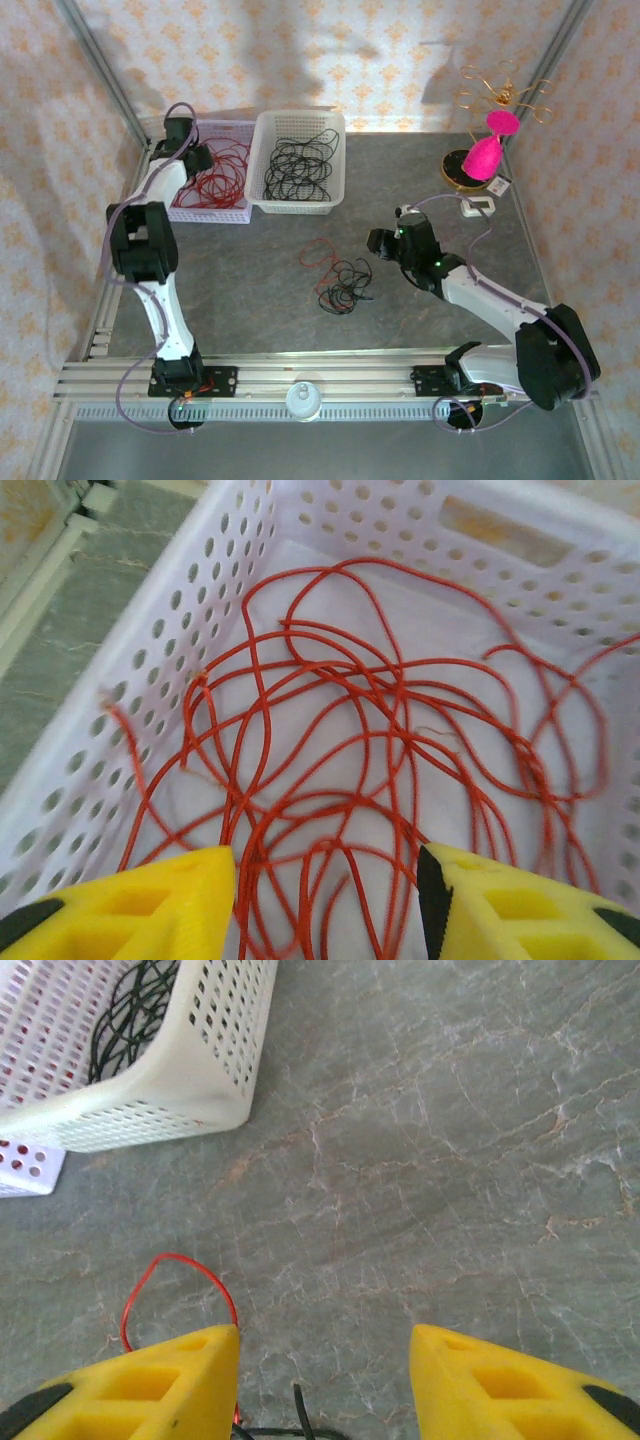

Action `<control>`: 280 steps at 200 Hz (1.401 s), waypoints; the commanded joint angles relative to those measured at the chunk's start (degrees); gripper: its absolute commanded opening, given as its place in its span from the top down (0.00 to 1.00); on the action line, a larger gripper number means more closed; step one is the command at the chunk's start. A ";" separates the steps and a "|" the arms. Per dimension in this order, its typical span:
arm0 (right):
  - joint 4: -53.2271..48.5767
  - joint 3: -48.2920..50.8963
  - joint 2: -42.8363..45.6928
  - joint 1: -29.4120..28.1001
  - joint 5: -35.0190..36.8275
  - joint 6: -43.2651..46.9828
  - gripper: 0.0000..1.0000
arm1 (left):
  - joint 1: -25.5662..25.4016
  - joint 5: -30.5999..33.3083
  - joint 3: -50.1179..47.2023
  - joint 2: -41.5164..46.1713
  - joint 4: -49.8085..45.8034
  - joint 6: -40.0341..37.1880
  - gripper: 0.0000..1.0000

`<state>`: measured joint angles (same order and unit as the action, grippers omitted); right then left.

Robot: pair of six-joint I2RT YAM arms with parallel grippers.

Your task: Untangle the cables

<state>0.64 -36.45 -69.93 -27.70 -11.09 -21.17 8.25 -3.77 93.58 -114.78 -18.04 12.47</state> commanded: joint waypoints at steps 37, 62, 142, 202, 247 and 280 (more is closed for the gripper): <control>-12.64 -6.61 -2.90 -3.60 0.96 3.80 0.51 | -9.82 1.22 -36.87 36.23 12.63 5.35 0.42; -12.68 -9.35 -5.47 -7.02 -1.23 7.30 0.51 | -18.95 -0.46 -49.86 46.33 15.21 9.22 0.41; -3.97 -22.06 -26.13 -8.79 -4.79 19.79 0.51 | -27.63 -6.05 -68.00 62.09 14.41 13.35 0.43; 1.70 -20.06 -32.11 -9.37 -3.51 14.78 0.54 | -27.67 -6.80 -67.29 61.51 16.43 12.70 0.42; 6.04 -19.58 -36.05 -11.24 -3.26 11.46 0.65 | -27.67 -8.10 -67.30 58.90 18.15 12.62 0.42; 5.64 -20.95 -37.76 -12.07 -1.99 10.90 0.81 | -27.61 -7.42 -67.52 59.60 18.33 13.10 0.42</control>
<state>4.64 -56.58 -106.72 -39.22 -14.96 -9.23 -19.14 -11.22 26.17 -55.90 -1.83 24.62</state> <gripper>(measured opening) 0.233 0.580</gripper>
